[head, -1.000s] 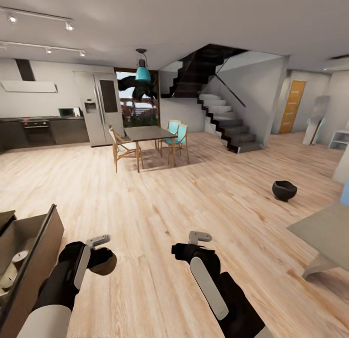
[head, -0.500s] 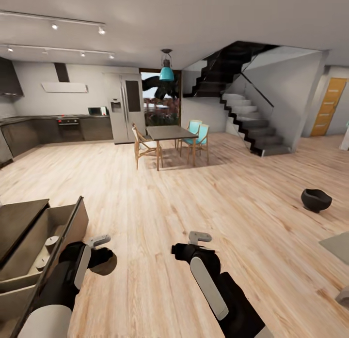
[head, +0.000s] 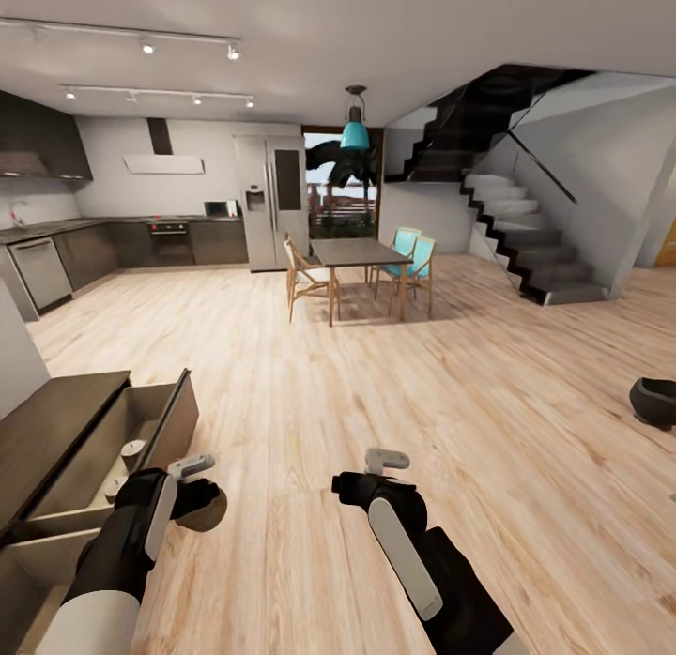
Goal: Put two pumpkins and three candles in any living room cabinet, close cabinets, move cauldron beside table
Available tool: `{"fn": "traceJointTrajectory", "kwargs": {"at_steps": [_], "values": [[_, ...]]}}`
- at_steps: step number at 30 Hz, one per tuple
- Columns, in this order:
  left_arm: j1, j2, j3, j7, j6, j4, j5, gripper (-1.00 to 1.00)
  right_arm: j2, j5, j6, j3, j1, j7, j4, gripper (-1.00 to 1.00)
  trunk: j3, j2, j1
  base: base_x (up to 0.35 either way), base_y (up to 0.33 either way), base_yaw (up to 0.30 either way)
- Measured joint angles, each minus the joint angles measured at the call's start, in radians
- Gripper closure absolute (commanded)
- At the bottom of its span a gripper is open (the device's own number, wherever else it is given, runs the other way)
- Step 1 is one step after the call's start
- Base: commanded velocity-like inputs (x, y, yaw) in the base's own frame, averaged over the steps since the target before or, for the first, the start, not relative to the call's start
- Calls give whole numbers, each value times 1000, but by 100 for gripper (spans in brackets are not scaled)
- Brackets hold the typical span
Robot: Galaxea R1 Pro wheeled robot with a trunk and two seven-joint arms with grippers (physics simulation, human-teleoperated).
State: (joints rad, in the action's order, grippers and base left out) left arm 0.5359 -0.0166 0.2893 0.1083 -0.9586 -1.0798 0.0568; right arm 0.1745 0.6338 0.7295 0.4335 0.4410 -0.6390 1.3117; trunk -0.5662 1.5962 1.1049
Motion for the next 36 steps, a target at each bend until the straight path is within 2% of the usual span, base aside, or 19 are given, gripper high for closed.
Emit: {"fn": "traceJointTrajectory", "kwargs": {"at_steps": [5,16,27,36], "values": [[0,0,-1,0,41,4,-1,100,0,-2,-2,0,0,1,0,-100,-3,0,0,326,-21,35],[0,-1,-1,1,43,4,-3,100,0,-4,-4,2,0,7,0,-100,-3,0,0,301,128,1],[0,-1,-3,0,45,6,-1,100,0,-2,-2,1,0,8,0,-100,-3,0,0,275,-16,3],[0,-1,-3,1,45,5,-3,100,0,0,-2,1,0,8,0,-100,-3,0,0,311,9,234]]}}
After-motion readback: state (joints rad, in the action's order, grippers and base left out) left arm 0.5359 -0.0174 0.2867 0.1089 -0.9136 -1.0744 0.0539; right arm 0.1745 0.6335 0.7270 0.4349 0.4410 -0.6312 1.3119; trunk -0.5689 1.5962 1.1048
